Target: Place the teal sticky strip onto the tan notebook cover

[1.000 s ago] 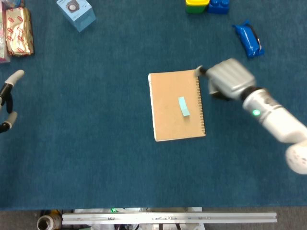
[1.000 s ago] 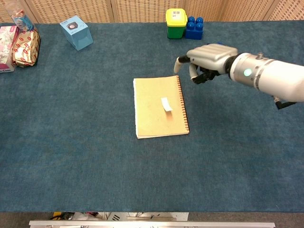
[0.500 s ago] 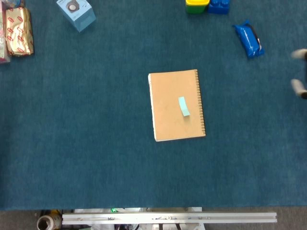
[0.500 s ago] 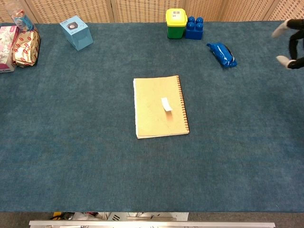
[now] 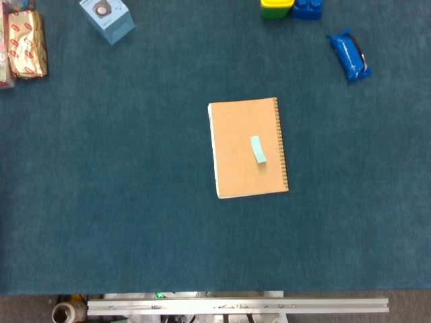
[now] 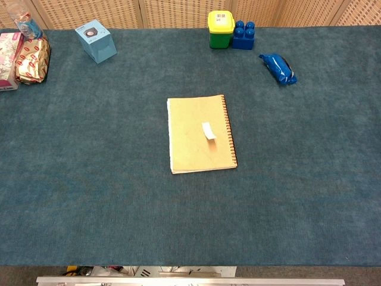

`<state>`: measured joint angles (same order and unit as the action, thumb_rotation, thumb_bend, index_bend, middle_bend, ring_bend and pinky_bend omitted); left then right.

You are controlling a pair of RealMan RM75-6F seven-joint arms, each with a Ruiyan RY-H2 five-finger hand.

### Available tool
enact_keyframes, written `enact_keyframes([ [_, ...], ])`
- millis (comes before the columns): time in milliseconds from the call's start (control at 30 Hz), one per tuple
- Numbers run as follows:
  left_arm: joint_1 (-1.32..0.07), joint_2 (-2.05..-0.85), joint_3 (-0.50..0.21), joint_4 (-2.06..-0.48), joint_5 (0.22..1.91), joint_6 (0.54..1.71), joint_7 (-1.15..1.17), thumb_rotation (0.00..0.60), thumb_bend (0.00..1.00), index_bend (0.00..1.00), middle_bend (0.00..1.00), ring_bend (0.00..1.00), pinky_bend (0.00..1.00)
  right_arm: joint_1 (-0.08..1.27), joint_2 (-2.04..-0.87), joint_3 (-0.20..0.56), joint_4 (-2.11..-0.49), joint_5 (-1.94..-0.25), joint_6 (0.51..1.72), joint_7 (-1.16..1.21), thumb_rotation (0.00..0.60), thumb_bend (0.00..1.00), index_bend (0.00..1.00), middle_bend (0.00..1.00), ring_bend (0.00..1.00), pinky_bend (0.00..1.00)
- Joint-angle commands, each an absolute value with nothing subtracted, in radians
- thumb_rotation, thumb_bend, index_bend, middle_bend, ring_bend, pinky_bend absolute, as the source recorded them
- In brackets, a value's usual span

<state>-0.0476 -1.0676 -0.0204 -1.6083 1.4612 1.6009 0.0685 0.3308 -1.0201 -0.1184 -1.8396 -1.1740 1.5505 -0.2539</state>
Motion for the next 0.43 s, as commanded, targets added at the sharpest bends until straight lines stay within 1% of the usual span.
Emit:
enact_keyframes([
  [33,-0.045,-1.067,-0.023,-1.61,1.463,1.603,0.071,0.6,0.39,0.09,0.39,0.42,0.47,0.319,-1.02,-0.107,-1.84,-1.186,1.533,-0.261,0.563,0.33,0.3,0.53,0.56,0.75],
  [200,-0.04,-1.07,-0.025,-1.608,1.466,1.599,0.077,0.6,0.39,0.09,0.39,0.42,0.46,0.304,-1.025,-0.09,-1.841,-1.213,1.51,-0.29,0.568,0.33,0.3,0.53,0.56,0.75],
  [433,-0.044,-1.07,-0.02,-1.617,1.466,1.567,0.104,0.6,0.39,0.09,0.39,0.42,0.44,0.279,-1.038,-0.071,-1.846,-1.265,1.513,-0.309,0.567,0.31,0.3,0.53,0.56,0.75],
])
